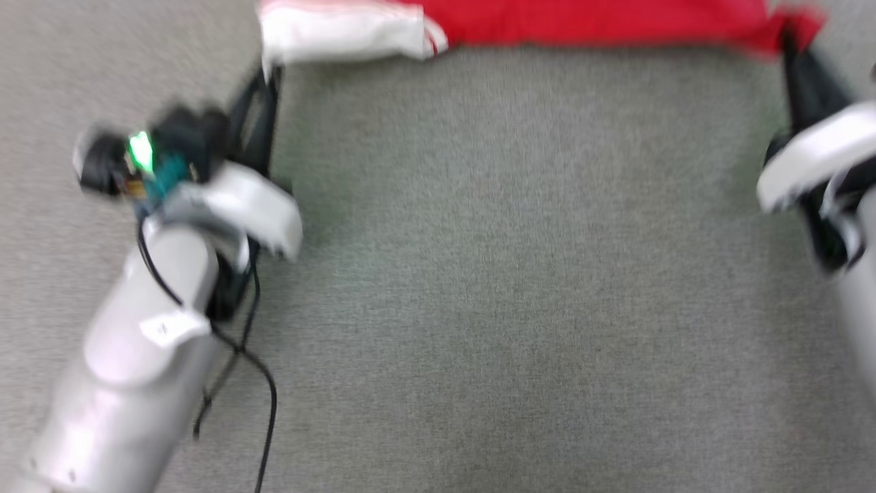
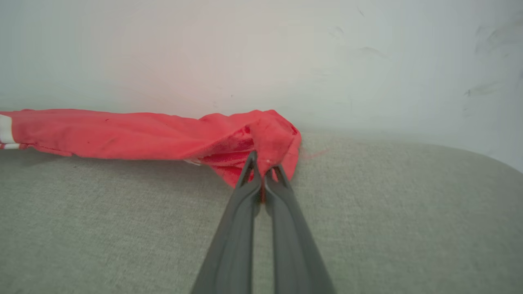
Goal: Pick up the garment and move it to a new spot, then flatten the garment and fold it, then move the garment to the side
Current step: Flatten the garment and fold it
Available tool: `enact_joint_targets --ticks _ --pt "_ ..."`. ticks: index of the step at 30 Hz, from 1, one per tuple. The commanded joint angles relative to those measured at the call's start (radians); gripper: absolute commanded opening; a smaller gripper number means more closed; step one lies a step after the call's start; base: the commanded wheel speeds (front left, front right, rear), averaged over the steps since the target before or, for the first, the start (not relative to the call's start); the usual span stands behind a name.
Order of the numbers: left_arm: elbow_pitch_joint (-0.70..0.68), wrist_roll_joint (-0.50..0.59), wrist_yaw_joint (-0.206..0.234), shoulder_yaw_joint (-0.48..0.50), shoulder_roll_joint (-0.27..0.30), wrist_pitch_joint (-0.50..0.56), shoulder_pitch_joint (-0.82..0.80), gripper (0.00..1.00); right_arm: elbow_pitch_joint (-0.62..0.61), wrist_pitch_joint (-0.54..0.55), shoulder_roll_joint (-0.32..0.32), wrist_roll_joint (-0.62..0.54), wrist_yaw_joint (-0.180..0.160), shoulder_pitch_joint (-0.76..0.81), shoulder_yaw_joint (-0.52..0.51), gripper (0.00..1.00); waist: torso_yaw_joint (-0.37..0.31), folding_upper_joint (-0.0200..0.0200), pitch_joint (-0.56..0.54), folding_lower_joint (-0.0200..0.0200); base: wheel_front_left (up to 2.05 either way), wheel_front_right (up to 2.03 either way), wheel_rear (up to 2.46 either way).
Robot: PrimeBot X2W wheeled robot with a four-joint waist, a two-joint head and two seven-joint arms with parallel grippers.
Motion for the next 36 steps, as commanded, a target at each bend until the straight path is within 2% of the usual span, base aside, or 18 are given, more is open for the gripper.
enact_joint_targets --ticks 1,12,22,30,36 --pt "-0.003 -0.007 0.005 -0.004 0.001 -0.001 0.026 0.00 -0.003 0.003 -0.006 0.013 -0.001 0.031 0.012 0.00 0.014 0.0000 -0.052 0.0003 0.00 0.00 0.00" --pt "-0.091 -0.084 0.041 -0.007 0.060 0.047 0.354 0.00 -0.052 0.074 -0.082 0.229 -0.001 0.263 0.163 0.00 0.028 0.0000 -0.206 0.0003 0.00 0.00 0.00" --pt "-0.281 -0.104 0.087 -0.043 0.131 0.123 0.602 0.00 -0.082 0.136 -0.135 0.395 -0.001 0.425 0.203 0.00 0.050 0.0000 -0.310 0.0003 0.00 0.00 0.00" --pt "-0.383 -0.150 0.074 -0.063 0.205 0.201 0.739 0.00 -0.145 0.223 -0.209 0.500 -0.002 0.552 0.237 0.00 0.052 0.0000 -0.380 0.0003 0.00 0.00 0.00" --pt "-0.461 -0.206 0.051 -0.080 0.263 0.272 0.838 0.00 -0.239 0.296 -0.269 0.593 -0.002 0.664 0.254 0.00 0.056 0.0000 -0.432 0.0003 0.00 0.00 0.00"
